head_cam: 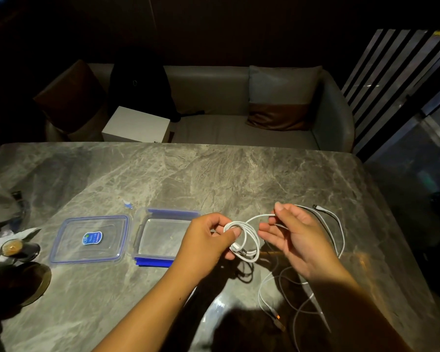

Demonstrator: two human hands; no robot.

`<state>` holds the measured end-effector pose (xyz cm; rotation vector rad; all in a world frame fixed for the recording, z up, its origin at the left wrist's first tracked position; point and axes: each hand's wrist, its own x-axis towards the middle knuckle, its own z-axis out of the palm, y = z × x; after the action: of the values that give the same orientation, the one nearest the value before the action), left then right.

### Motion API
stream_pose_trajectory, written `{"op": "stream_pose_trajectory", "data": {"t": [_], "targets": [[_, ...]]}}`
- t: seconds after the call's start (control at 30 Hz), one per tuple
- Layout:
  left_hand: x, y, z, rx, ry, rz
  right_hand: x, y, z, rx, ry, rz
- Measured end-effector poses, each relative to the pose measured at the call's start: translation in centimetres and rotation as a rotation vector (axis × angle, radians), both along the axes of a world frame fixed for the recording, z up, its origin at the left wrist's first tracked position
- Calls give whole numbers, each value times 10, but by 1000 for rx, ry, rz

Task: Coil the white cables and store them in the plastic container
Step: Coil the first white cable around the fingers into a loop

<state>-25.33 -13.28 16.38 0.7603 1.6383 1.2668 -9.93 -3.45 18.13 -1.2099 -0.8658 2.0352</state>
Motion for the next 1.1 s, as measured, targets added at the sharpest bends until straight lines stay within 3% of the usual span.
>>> {"op": "stream_pose_trajectory", "data": {"t": [0.17, 0.47, 0.67, 0.9, 1.1], "targets": [[0, -1, -6, -8, 73, 49, -7, -11, -2, 143, -79, 76], [-1, -1, -7, -7, 248, 72, 5, -5, 19, -67, 34, 432], [1, -2, -5, -2, 333, 64, -1, -13, 18, -101, 42, 380], [11, -3, -8, 10, 430, 32, -17, -26, 15, 221, -109, 309], [14, -2, -7, -23, 168, 57, -18, -30, -9, 793, -530, 321]]}}
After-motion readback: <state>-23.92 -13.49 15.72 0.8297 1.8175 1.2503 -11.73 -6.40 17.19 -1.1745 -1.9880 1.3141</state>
